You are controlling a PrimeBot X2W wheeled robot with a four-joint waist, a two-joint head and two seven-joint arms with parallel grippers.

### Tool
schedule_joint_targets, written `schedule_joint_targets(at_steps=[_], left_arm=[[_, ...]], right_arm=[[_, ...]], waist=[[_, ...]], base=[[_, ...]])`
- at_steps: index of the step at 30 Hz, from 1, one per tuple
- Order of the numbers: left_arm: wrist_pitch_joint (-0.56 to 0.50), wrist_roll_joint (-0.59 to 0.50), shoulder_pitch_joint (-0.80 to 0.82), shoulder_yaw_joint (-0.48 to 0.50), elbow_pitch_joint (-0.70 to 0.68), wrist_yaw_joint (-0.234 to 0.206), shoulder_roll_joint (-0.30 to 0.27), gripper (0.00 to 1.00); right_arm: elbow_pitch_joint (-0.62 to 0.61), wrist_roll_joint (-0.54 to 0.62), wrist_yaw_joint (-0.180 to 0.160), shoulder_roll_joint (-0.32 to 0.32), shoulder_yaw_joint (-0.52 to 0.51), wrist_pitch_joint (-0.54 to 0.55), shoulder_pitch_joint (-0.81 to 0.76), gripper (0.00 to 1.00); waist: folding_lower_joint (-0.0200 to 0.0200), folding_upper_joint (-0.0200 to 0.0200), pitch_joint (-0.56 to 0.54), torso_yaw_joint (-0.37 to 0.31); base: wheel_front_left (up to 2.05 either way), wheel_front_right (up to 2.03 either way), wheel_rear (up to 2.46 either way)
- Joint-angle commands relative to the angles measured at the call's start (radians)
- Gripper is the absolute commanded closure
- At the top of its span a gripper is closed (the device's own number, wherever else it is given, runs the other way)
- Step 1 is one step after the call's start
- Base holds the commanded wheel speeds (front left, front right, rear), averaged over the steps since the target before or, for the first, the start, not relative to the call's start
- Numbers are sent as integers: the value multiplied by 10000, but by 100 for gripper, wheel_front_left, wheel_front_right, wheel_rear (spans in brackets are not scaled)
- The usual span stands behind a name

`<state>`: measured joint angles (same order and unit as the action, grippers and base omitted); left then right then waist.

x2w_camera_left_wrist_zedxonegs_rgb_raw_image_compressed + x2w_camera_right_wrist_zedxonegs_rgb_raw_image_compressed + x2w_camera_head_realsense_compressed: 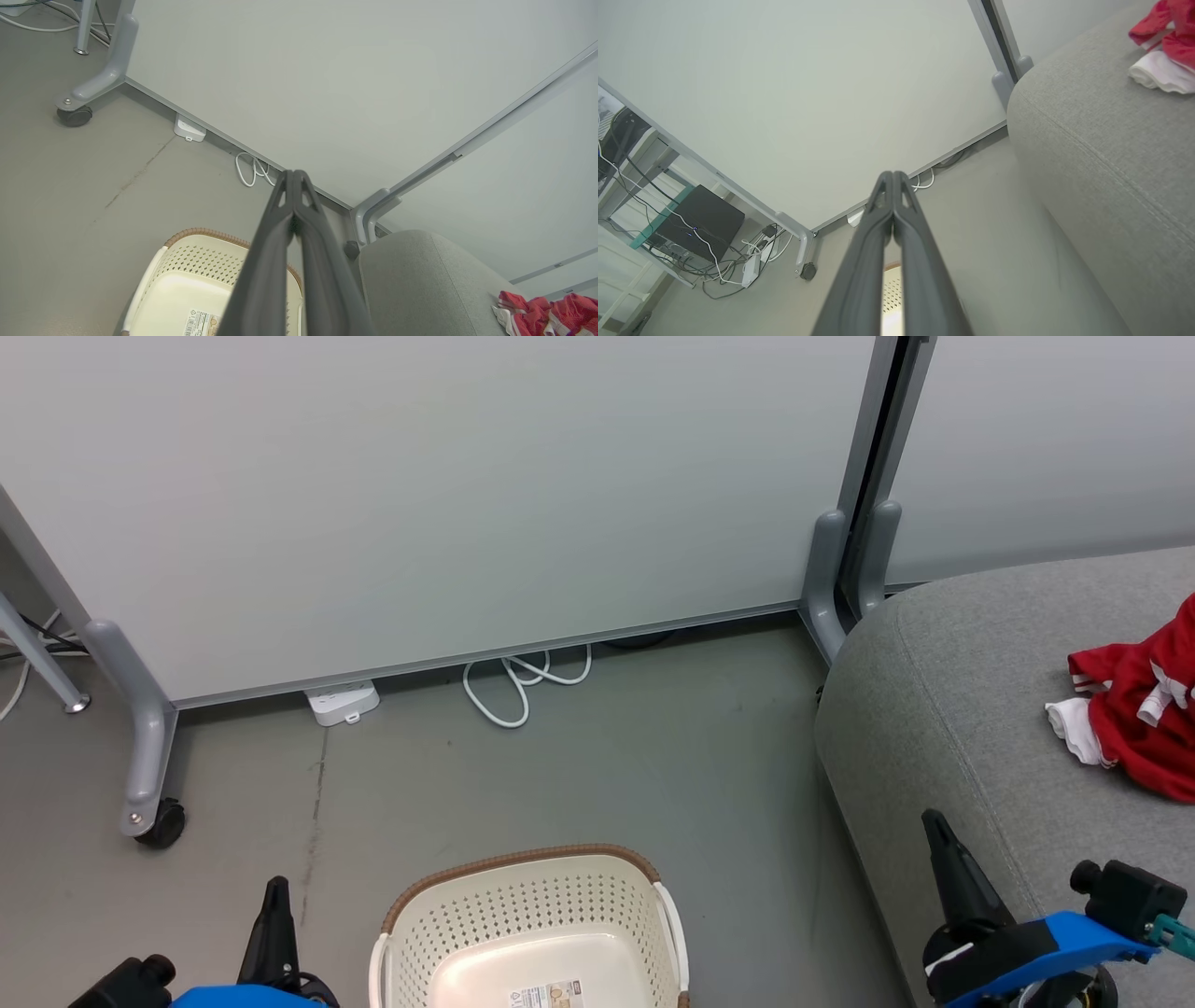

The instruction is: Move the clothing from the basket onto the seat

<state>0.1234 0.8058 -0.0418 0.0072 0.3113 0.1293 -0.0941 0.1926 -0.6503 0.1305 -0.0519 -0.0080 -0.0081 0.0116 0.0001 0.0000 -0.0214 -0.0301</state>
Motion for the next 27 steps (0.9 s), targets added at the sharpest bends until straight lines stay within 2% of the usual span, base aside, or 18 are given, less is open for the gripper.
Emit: schedule_joint_targets(at_steps=[1,27], left_arm=[[-85,322,336,95,-178,6,-34,100],[-907,3079,800,449,-369,11,138,100]], right_arm=[[-90,-390,2,-66,-56,50,274,100],[120,-3726,3,-84,-371,430,560,100]], waist=[[0,0,3,5],[-1,0,68,84]], base=[[0,0,0],[0,0,0]])
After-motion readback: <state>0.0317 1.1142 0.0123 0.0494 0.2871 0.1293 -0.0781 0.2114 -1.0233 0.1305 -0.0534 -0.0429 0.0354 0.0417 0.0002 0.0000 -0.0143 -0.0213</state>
